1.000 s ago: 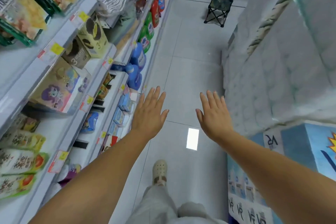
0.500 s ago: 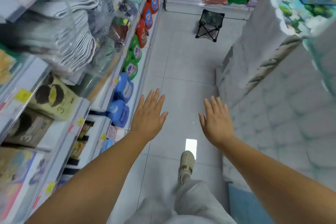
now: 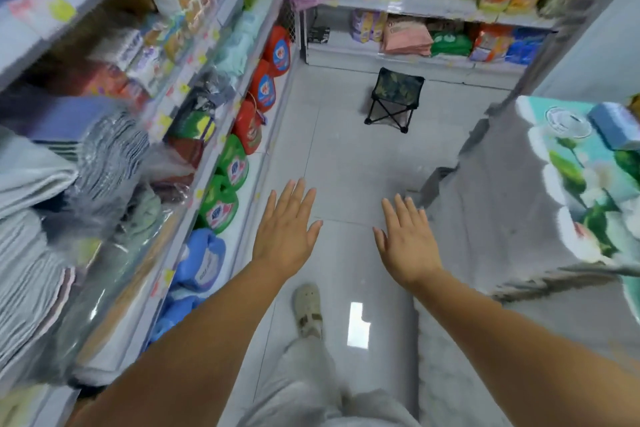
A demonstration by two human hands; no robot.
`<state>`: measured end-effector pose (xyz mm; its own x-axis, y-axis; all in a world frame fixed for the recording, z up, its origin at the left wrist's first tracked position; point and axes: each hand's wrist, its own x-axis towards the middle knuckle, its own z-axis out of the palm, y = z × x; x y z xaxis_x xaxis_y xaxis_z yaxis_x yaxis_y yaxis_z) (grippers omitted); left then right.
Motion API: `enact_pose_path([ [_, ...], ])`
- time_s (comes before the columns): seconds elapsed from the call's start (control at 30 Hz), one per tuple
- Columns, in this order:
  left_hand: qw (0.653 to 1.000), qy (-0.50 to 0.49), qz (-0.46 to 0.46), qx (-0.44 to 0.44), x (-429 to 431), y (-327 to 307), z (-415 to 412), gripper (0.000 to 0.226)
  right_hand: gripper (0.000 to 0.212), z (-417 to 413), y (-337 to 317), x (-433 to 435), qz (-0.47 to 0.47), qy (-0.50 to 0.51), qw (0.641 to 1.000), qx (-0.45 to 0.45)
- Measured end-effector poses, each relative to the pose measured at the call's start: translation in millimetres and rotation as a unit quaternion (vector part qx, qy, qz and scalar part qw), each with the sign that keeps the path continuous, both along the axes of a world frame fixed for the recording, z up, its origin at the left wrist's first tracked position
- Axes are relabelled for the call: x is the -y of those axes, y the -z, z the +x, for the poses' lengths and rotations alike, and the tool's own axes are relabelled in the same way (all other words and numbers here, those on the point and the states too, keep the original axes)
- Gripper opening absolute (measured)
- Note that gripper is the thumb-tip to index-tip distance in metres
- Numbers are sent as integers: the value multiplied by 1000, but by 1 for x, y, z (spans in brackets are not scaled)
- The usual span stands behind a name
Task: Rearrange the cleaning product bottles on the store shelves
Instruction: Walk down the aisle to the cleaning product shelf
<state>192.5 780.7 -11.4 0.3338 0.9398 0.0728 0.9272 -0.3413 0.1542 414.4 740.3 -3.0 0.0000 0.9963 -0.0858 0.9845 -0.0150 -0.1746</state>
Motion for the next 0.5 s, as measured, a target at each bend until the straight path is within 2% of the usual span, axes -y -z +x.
enact_pose_path([
  [0.07,1000,1,-5,-2,-53,6,7,59,66,9,5,-51,-8,4,1000,8],
  [0.2,1000,18,-8,-9,-159,9,16,61,73,19,12,-148,2,21,1000,15],
  [0.5,999,44,-29,-9,-372,2,58,59,67,54,14,-346,-29,41,999,8],
])
